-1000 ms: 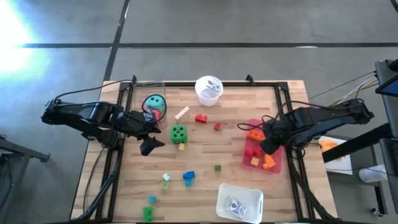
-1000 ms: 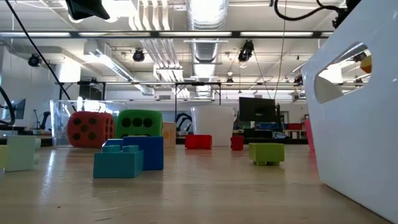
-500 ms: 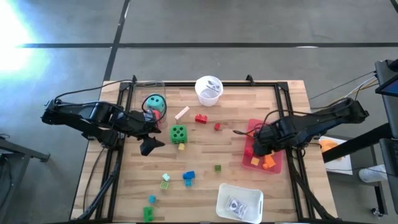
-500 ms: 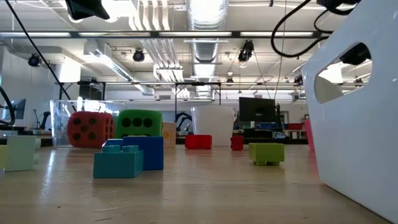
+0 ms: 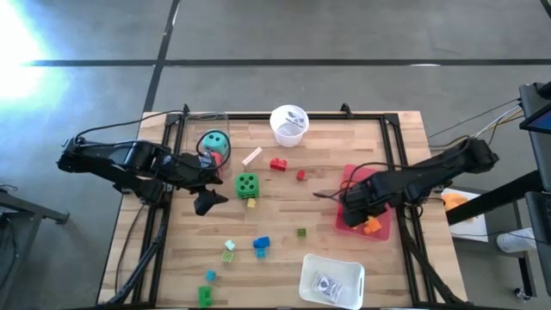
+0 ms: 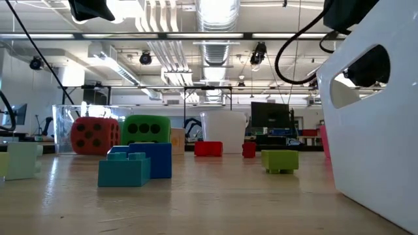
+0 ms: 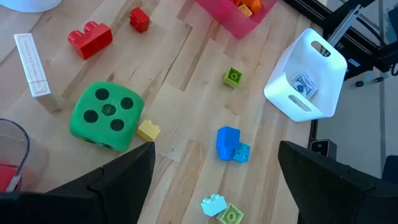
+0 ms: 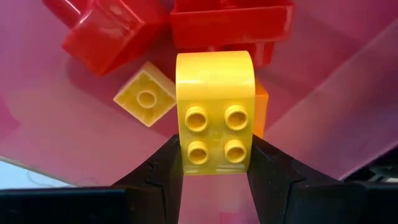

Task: Pick & Place Toys
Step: Put the yellow game piece into the pink bin

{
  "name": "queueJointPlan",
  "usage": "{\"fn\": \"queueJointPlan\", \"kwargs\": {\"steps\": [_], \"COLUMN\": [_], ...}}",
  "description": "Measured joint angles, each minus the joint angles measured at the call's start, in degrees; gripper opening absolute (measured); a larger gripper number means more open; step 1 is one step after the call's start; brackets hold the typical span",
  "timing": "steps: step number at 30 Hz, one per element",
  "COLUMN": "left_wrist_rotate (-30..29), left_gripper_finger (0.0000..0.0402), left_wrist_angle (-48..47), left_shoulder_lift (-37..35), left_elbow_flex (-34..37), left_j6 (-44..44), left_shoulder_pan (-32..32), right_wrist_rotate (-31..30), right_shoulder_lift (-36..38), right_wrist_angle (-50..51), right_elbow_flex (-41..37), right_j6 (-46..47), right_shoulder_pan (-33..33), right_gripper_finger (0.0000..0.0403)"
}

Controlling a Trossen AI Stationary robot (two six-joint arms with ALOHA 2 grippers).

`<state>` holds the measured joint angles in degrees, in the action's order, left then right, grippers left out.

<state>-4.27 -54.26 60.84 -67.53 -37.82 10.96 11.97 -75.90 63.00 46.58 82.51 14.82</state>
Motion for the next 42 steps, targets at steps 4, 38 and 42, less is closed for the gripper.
{"fn": "queueJointPlan", "kwargs": {"steps": [4, 38, 42], "left_wrist_rotate": [0.00, -0.22, -0.22], "left_gripper_finger": [0.0342, 0.0342, 0.0342], "left_wrist_angle": [0.00, 0.07, 0.09], "left_shoulder_lift": [0.00, 0.00, 0.00], "left_elbow_flex": [0.02, 0.04, 0.04], "left_j6": [0.02, -0.01, -0.05], "left_shoulder_pan": [0.00, 0.00, 0.00], "right_wrist_rotate": [0.16, -0.05, -0.05], "right_shoulder_lift": [-1.91, -6.31, -6.31], "right_wrist_angle": [-3.86, -5.39, -5.33], "right_elbow_flex": [-0.67, -1.32, -1.32], "right_j6": [-0.35, -6.22, -6.20], "right_shoulder_pan": [0.87, 1.17, 1.17], "right_gripper_finger": [0.0131, 0.0277, 0.0312]}}
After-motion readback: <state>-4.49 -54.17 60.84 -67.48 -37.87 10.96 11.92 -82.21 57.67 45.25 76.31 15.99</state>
